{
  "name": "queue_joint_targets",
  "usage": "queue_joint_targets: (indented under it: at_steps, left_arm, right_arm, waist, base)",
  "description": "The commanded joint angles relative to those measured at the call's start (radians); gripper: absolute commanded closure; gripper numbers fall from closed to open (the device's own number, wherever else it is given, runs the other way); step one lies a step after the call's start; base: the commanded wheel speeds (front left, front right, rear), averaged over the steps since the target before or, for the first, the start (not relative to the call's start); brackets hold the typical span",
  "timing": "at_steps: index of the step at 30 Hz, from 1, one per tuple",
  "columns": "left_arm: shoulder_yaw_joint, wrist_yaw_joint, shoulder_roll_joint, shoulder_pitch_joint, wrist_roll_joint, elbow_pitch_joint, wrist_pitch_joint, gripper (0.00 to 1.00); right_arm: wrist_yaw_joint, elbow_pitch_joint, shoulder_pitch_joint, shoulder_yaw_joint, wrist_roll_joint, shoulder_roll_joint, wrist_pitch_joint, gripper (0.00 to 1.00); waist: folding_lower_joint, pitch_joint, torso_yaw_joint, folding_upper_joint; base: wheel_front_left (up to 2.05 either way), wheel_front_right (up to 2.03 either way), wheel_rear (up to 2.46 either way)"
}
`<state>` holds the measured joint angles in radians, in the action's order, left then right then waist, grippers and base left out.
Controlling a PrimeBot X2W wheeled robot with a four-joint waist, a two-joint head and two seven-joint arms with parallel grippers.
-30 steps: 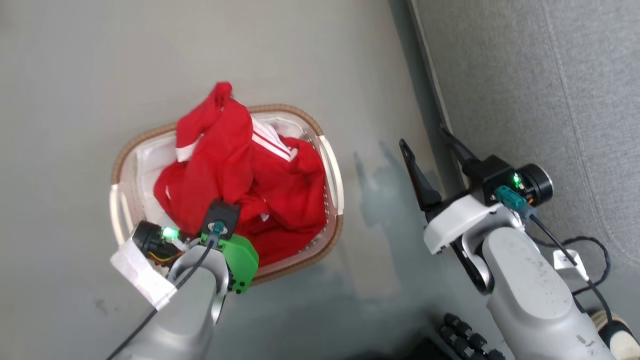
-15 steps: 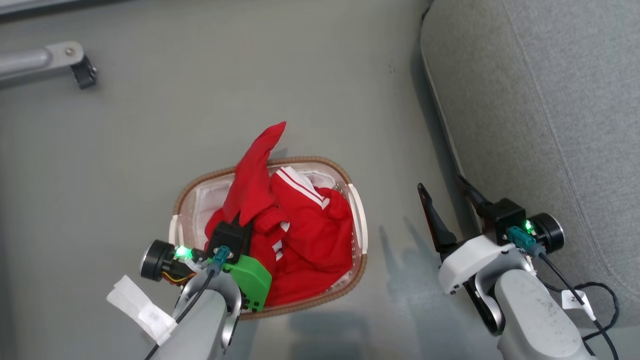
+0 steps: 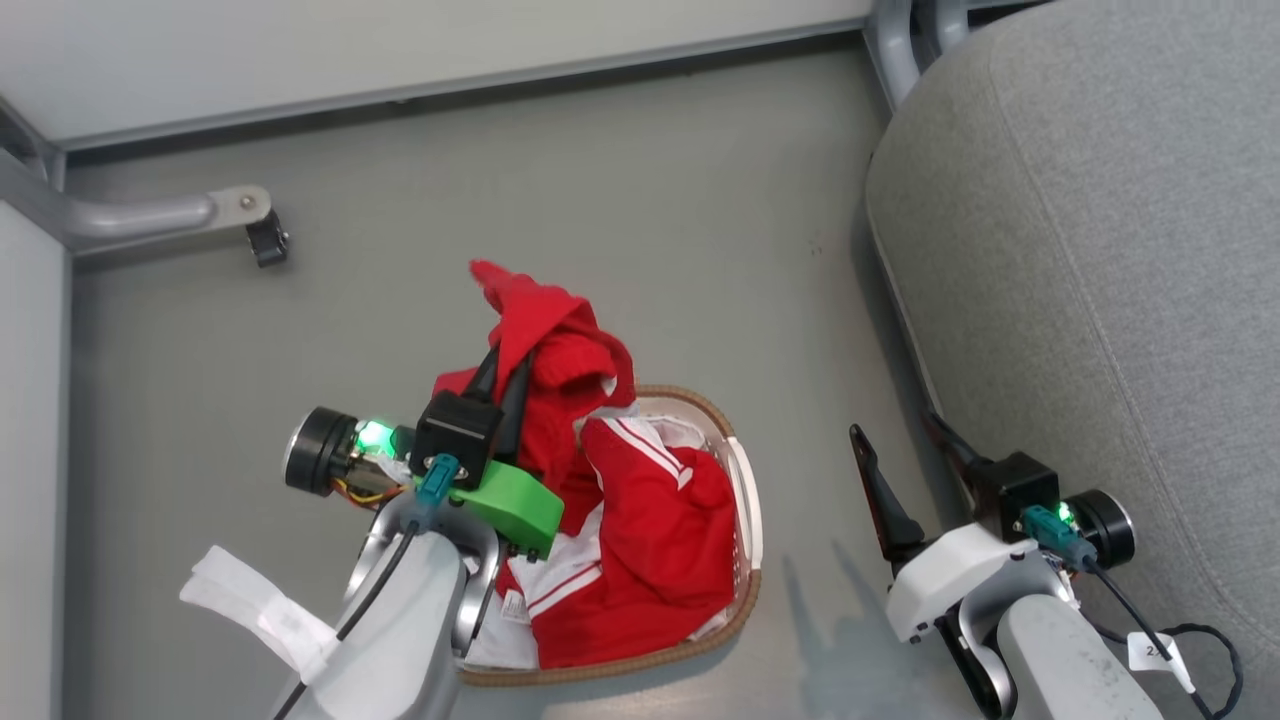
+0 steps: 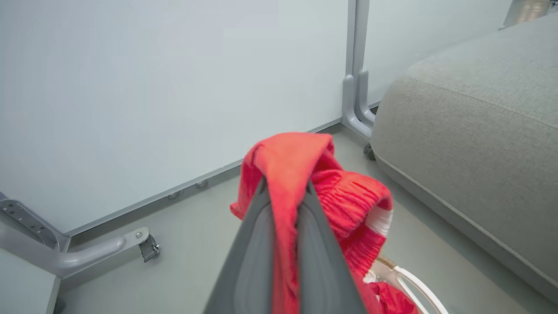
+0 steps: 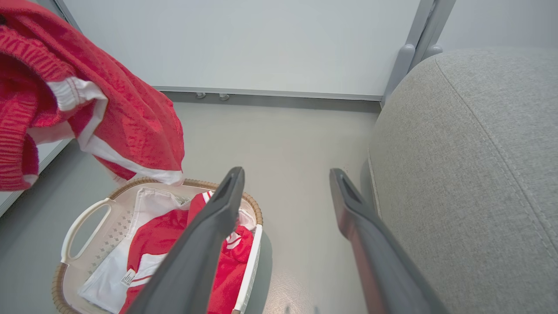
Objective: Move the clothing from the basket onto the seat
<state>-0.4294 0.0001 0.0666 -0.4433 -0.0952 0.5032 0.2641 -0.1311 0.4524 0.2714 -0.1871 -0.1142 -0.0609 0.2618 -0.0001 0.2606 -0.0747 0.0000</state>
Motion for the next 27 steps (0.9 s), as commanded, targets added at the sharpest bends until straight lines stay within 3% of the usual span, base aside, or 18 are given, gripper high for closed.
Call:
queue_joint_targets:
  at_steps: [1,17,27]
  left_arm:
    - [0.004,-0.004,-0.003,-0.001,0.012,-0.029,0.001,1.00]
    - [0.018,-0.018,-0.012,0.017,0.002,-0.280,0.001,1.00]
    - [0.003,-0.017,-0.014,0.031,-0.006,-0.302,0.001,1.00]
  right_arm:
    - [0.001,0.004,-0.020,-0.003,0.006,-0.002,0.005,0.00]
    - [0.001,0.029,-0.088,-0.056,-0.007,0.004,0.005,0.00]
    - [0.001,-0.012,-0.050,-0.110,0.008,-0.007,0.005,0.00]
  waist:
    - [0.0001,-0.041,0.013,0.0000]
    - [0.0001,-0.130,0.021,0.0000]
    - [0.0001,-0.138,0.026,0.0000]
  base:
    - [0.00,0.00,0.00]
    - [0.00,0.00,0.00]
    - [0.00,0.00,0.00]
